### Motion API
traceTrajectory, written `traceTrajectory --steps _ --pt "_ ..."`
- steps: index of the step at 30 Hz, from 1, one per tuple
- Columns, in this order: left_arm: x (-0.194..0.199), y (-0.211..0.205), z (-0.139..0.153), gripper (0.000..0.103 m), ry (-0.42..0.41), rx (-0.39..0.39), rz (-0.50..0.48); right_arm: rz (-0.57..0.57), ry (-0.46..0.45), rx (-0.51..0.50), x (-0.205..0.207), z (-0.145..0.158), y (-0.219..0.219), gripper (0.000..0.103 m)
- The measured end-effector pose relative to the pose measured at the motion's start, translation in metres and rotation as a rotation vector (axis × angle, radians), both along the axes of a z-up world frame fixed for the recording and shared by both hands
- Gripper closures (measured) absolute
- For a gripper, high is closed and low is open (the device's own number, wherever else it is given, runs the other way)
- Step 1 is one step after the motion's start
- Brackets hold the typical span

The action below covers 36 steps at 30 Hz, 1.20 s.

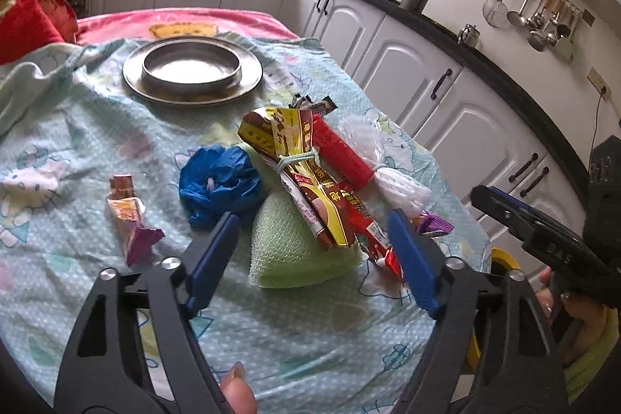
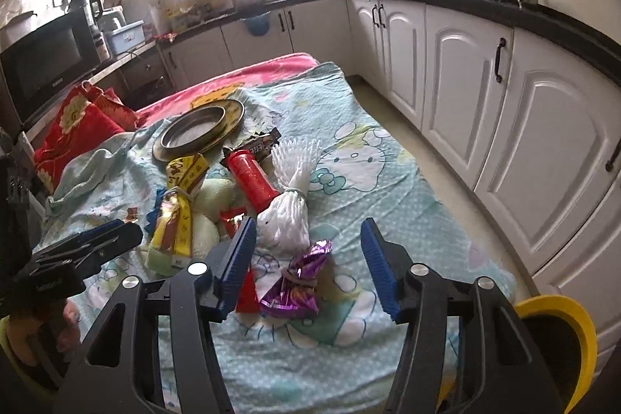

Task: Collect trash
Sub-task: 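Grasp the brown snack wrapper with the left tool while the right tool grasps the white mesh net, then carry the snack wrapper with the left tool while the right tool carries the mesh net to the bin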

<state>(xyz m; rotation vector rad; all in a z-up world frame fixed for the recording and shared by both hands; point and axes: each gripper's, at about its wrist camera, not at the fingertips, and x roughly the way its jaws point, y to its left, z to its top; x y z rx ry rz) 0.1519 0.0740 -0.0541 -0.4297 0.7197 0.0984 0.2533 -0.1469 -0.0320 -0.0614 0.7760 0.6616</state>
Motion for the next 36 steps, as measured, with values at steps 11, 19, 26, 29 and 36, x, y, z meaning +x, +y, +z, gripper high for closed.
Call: traceTrajectory --steps 11,19,26,29,36 --pt "0.025 -0.005 -0.015 0.05 0.058 -0.025 0.0 0.062 0.083 -0.033 0.026 -0.024 0.027 0.059" --pt "0.025 0.0 -0.019 0.061 0.07 -0.019 0.021 0.075 0.124 -0.035 0.033 -0.04 0.044 0.086" --pt "0.023 0.001 -0.02 0.076 0.075 -0.016 0.023 0.039 0.101 -0.002 0.03 -0.038 0.038 0.093" --pt "0.021 0.001 -0.02 0.076 0.076 -0.01 0.016 0.022 0.076 0.021 0.026 -0.032 0.031 0.094" --pt "0.014 -0.002 -0.016 0.08 0.057 -0.004 0.003 0.004 0.01 0.041 0.011 -0.017 0.022 0.094"
